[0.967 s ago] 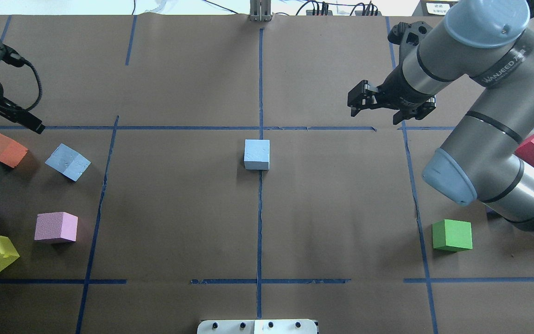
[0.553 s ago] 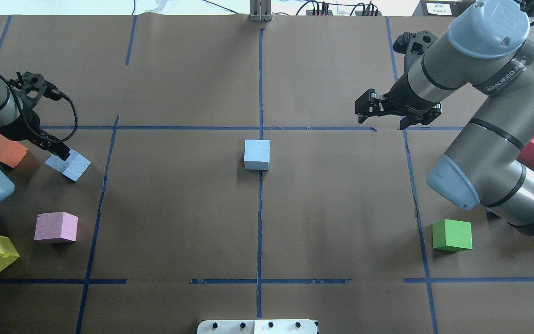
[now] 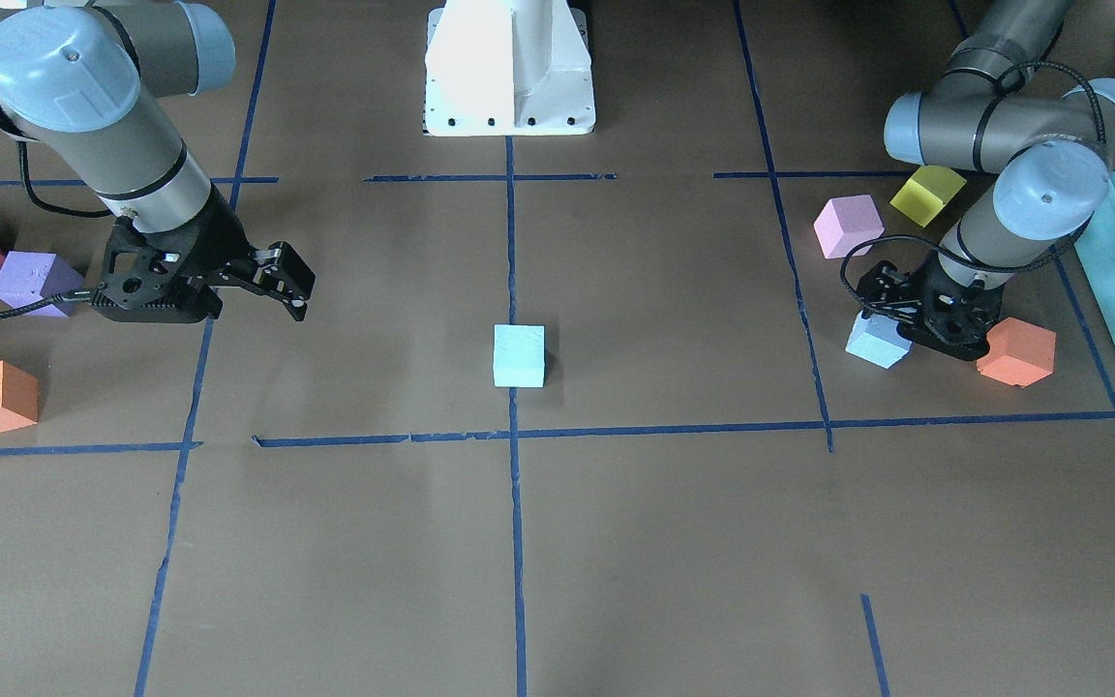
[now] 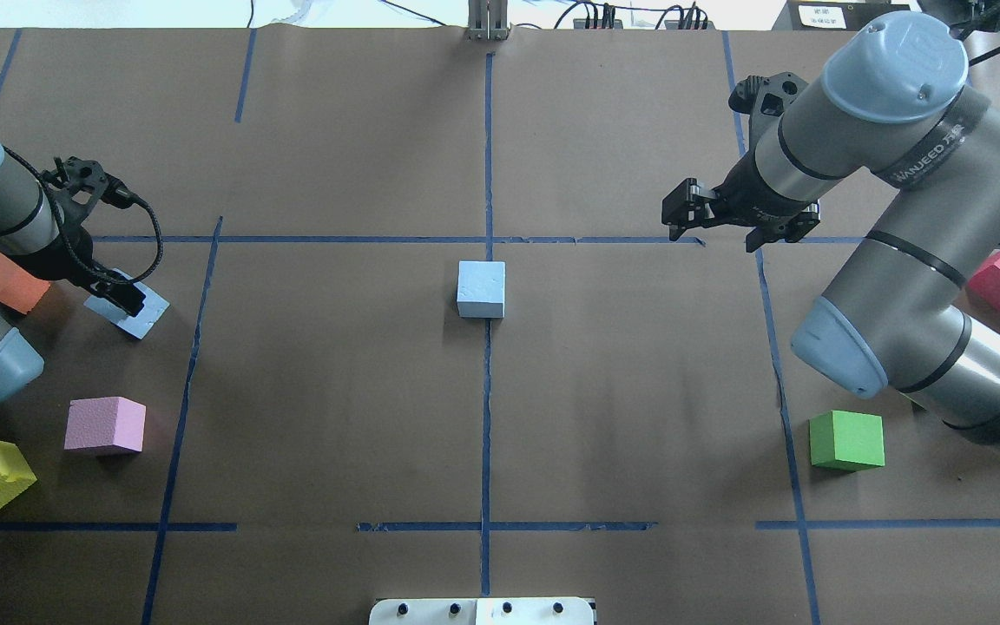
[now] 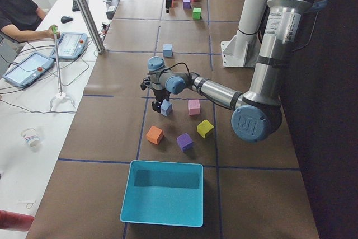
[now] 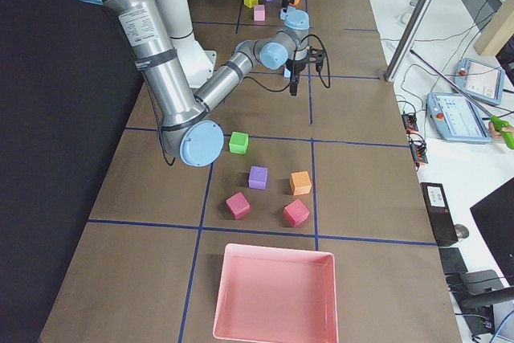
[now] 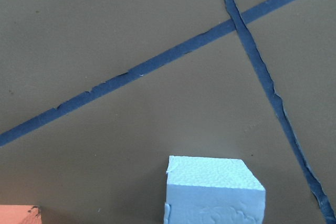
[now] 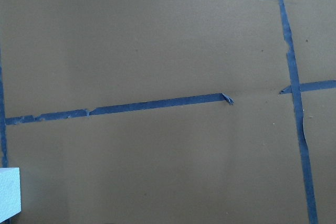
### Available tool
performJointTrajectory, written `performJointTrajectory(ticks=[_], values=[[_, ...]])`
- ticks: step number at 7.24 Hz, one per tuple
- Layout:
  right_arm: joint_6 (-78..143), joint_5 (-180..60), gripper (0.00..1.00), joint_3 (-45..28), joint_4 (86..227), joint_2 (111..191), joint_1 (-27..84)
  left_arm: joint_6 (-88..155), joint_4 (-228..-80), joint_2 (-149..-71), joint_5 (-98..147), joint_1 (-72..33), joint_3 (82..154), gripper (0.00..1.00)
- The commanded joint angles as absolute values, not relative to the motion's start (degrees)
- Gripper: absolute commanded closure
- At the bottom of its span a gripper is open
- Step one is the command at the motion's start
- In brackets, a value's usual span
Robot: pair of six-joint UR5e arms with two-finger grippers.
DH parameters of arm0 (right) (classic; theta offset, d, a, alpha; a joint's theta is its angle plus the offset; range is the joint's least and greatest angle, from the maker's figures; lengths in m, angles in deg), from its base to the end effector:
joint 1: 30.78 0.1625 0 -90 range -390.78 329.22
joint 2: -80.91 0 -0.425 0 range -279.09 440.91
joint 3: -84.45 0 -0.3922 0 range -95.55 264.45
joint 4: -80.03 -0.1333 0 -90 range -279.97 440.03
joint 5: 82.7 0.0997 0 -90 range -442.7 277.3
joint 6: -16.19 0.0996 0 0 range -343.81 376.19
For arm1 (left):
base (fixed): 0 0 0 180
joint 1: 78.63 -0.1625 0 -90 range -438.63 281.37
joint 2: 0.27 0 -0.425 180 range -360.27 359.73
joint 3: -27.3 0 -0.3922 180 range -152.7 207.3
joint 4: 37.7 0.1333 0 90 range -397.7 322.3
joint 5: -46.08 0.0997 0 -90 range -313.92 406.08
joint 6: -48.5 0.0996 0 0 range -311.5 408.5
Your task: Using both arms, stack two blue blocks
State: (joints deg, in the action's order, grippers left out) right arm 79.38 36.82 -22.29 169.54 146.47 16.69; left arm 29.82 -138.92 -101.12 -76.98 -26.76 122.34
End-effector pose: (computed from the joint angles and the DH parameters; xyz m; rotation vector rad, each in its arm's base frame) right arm -0.3456 -0.5014 0.2896 0.0369 -0.8633 0.1506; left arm 0.2985 -0.5081 0.5014 0.1364 0.7228 0.4606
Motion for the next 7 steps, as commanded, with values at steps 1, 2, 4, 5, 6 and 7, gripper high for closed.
performJointTrajectory(ticks=[1, 2, 4, 5, 6, 7], values=[[79.38, 36.66, 0.00, -22.07, 169.50, 146.48, 16.42, 29.78, -139.04, -101.26, -76.96, -27.38, 122.22, 0.00], [79.38, 36.13, 0.00, -22.07, 169.50, 146.48, 16.16, 29.87, -139.04, -101.34, -76.96, -27.82, 121.53, 0.00], [79.38, 35.60, 0.00, -22.07, 169.59, 146.48, 15.80, 29.78, -142.18, -101.34, -76.96, -27.91, 119.34, 0.00], [79.47, 35.51, 0.00, -22.07, 169.50, 146.48, 15.54, 29.26, -144.38, -101.43, -76.96, -28.35, 117.84, 0.01], [79.47, 35.51, 0.00, -22.07, 169.50, 146.48, 15.45, 28.90, -146.06, -101.95, -76.96, -28.70, 116.78, 0.03], [79.47, 35.43, 0.00, -21.98, 169.50, 146.48, 15.36, 29.07, -146.07, -101.96, -76.96, -28.88, 116.60, 0.16]])
